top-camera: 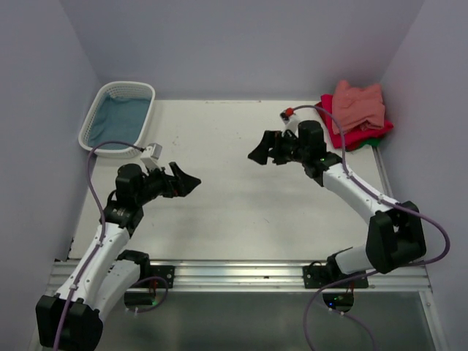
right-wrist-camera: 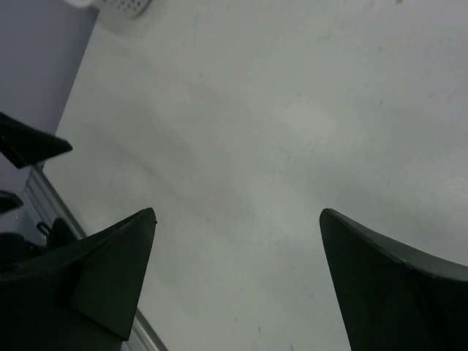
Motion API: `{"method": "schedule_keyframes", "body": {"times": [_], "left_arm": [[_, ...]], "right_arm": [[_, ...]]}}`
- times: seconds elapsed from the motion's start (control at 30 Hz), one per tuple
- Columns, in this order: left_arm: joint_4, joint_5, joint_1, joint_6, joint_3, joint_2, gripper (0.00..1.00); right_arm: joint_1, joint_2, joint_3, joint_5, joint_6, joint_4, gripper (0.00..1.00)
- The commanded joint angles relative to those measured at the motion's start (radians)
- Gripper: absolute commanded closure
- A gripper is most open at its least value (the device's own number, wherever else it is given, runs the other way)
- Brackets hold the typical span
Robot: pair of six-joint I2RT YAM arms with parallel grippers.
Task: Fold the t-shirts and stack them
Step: Reset both grippers
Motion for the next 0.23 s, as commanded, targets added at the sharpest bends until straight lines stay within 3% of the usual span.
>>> {"method": "schedule_keyframes", "body": {"times": [0.0,0.2], "left_arm": [[-0.062,-0.088,-0.004,0.052,0.036,-0.028,0.01],[-0.075,-0.148,-0.004,0.046,0.036,-0.045,0.01]], "right_arm": [[0.064,-0.037,-0.056,-0.039,-0.052,-0.117,0.01],[0.230,-0.038,-0.095,-0.003,-0.070,-0.109,0.01]]}}
